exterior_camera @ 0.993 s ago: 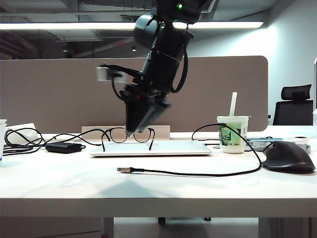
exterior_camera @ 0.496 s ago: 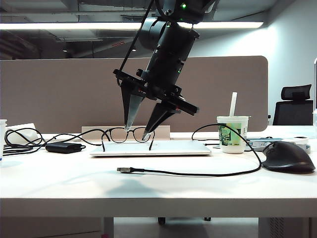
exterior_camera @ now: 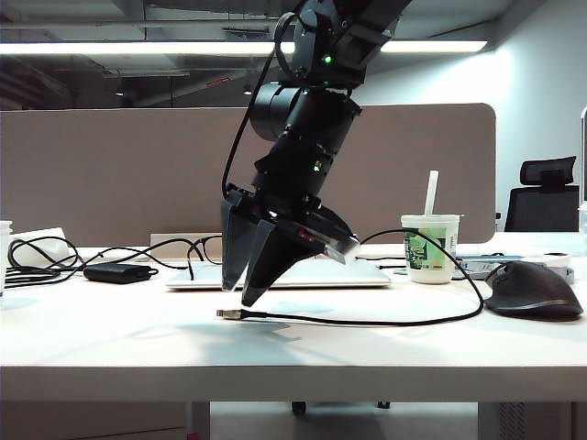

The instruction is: Pick up the black phone, pick up the charger plug, insert the charger plug into the phone's charging port, and finally place the connected phone back on the desk.

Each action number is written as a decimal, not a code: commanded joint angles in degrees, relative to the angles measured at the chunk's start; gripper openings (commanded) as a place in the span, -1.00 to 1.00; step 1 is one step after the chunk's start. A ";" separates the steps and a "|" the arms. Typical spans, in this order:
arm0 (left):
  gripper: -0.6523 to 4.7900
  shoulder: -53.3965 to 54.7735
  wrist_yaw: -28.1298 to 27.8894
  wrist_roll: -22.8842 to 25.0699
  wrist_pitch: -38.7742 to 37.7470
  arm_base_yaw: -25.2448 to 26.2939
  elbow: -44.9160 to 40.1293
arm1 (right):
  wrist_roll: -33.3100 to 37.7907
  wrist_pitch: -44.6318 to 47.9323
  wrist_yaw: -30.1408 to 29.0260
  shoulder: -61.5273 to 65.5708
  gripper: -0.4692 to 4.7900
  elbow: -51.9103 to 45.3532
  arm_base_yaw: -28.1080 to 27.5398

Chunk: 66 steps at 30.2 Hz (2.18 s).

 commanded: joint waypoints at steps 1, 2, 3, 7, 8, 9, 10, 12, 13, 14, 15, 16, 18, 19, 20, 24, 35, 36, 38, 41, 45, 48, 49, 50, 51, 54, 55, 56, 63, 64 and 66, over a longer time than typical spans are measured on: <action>-0.78 -0.94 0.00 0.26 2.19 -0.02 0.42 | 2.75 0.59 -0.20 0.81 -0.06 0.09 0.11; -0.78 -1.14 0.02 0.26 1.99 -0.02 0.39 | 3.43 1.20 -0.20 1.18 -0.05 0.09 0.13; -0.78 -1.16 0.02 0.26 1.97 -0.02 0.42 | 4.04 1.49 0.00 1.20 -0.05 0.09 0.13; -0.78 -1.29 0.00 0.26 1.95 -0.02 0.42 | 6.95 5.44 0.66 1.29 -0.05 0.09 -0.24; -0.78 -1.29 0.00 0.26 1.95 -0.02 0.39 | 7.06 6.56 0.70 1.29 -0.05 0.09 -0.39; -0.78 -1.29 0.02 0.28 1.95 -0.02 0.39 | 7.58 6.78 0.70 1.29 -0.05 0.09 -0.46; -0.78 -1.29 0.00 0.28 1.95 -0.02 0.39 | 8.28 6.88 0.66 1.29 -0.05 0.09 -0.52; -0.78 -1.29 0.00 0.26 1.95 -0.02 0.42 | 8.41 6.75 0.68 1.29 -0.05 0.09 -0.61; -0.78 -1.29 0.00 0.28 1.95 -0.02 0.39 | 8.44 6.71 0.70 1.29 -0.05 0.09 -0.61; -0.78 -1.29 0.00 0.28 1.95 -0.02 0.42 | 8.48 6.51 0.83 1.29 -0.05 0.09 -0.61; -0.78 -1.29 0.00 0.26 1.95 -0.02 0.39 | 8.48 6.38 0.94 1.29 -0.05 0.09 -0.61; -0.78 -1.29 0.00 0.28 1.95 -0.02 0.42 | 8.48 6.01 1.20 1.29 -0.05 0.09 -0.61; -0.78 -1.36 0.00 0.26 1.92 -0.02 0.39 | 8.48 5.44 2.05 1.31 -0.05 0.09 -0.61; -0.78 -1.44 0.00 0.26 1.84 -0.02 0.39 | 8.48 5.42 2.23 1.33 -0.05 0.09 -0.63; -0.78 -1.53 0.00 0.26 1.75 -0.02 0.42 | 8.50 5.42 2.64 1.33 -0.05 0.09 -0.63; -0.78 -1.55 0.00 0.28 1.57 -0.02 0.42 | 8.90 4.83 2.84 1.60 -0.05 0.09 -0.61; -0.78 -1.66 -0.02 0.31 1.51 -0.02 0.42 | 8.33 3.87 3.19 2.36 -0.43 -0.46 -0.61; -0.78 -1.66 -0.17 0.37 1.51 -0.02 0.42 | 7.89 3.74 2.99 2.58 -0.48 -0.46 -0.57; -0.78 -1.64 -0.79 1.57 1.33 -0.02 0.42 | 7.78 3.26 3.06 2.71 -0.48 -0.46 -0.48; -0.78 -1.64 -0.81 1.55 1.03 -0.02 0.42 | 7.23 3.32 3.17 2.95 -0.48 -0.46 -0.22; -0.78 -1.64 -0.83 1.55 1.03 -0.02 0.39 | 4.79 3.30 4.31 3.21 -0.55 -0.46 -0.02; -0.78 -1.64 -0.81 1.53 1.01 -0.02 0.42 | 1.55 3.26 4.52 3.32 -0.80 -0.46 -0.02; -0.78 -1.64 -0.81 1.53 0.94 -0.02 0.42 | 0.46 3.28 4.90 3.32 -0.84 -0.46 -0.02; -0.78 -1.64 -0.81 1.53 0.87 -0.02 0.39 | -0.22 3.23 5.29 3.32 -0.84 -0.46 -0.02; -0.78 -1.64 -0.81 1.55 0.72 -0.02 0.42 | -1.11 3.21 5.68 3.32 -0.84 -0.46 0.02; -0.78 -1.64 -0.81 1.53 0.35 -0.02 0.42 | -4.74 3.15 6.38 3.32 -0.84 -0.46 -0.02; -0.78 -1.64 -0.83 1.53 0.28 -0.02 0.39 | -6.60 3.13 7.10 3.30 -0.84 -0.42 -0.07; -0.78 -1.64 -0.81 1.53 0.26 -0.02 0.39 | -9.77 3.21 8.00 3.30 -0.84 -0.39 -0.09; -0.78 -1.64 -0.81 1.49 0.24 -0.02 0.39 | -28.30 2.78 8.63 3.10 -0.84 0.98 -0.35; -0.78 -1.64 -0.81 1.44 0.24 -0.02 0.39 | -30.49 2.67 9.03 3.02 -0.84 1.55 -0.46; -0.78 -1.64 -0.79 1.27 0.20 -0.02 0.39 | -34.29 2.47 11.80 2.32 -0.84 2.86 -0.81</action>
